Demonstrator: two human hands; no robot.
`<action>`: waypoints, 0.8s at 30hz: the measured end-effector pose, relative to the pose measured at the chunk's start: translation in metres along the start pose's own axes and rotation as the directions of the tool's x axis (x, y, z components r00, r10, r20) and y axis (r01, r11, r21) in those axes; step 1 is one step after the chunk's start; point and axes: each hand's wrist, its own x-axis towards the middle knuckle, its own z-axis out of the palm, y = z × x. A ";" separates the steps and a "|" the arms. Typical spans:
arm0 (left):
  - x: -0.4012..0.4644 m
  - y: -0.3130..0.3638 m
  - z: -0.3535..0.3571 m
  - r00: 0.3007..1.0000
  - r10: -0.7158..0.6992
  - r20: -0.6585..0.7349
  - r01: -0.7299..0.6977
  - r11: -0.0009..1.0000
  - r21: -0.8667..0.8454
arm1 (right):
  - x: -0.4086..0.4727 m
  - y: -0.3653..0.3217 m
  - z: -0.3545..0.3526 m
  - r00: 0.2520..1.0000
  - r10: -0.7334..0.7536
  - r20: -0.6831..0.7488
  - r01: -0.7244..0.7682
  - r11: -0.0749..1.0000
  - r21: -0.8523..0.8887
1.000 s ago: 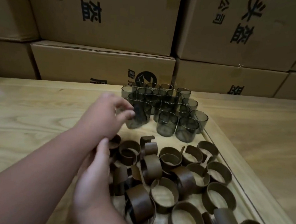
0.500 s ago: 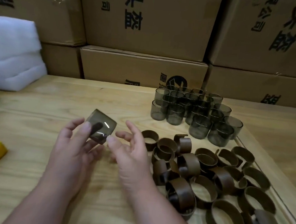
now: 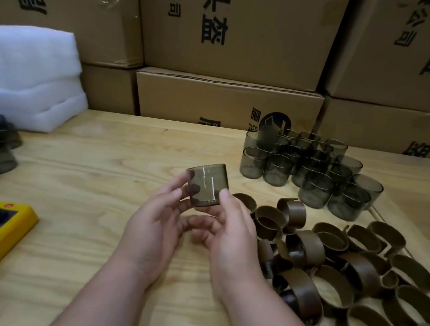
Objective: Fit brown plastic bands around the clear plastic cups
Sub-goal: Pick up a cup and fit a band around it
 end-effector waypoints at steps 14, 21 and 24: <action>0.003 -0.010 0.006 0.993 0.011 -0.115 0.000 0.995 0.095 | 0.007 -0.005 -0.004 0.996 -0.082 -0.024 0.080 0.993 -0.086; -0.003 -0.006 0.006 0.993 0.008 -0.114 -0.003 0.999 0.041 | 0.000 0.007 -0.002 0.966 -0.251 0.062 0.257 0.904 -0.341; -0.004 -0.004 0.004 0.991 0.006 -0.136 -0.014 0.998 -0.055 | -0.002 0.009 -0.004 0.962 -0.253 0.100 0.272 0.882 -0.386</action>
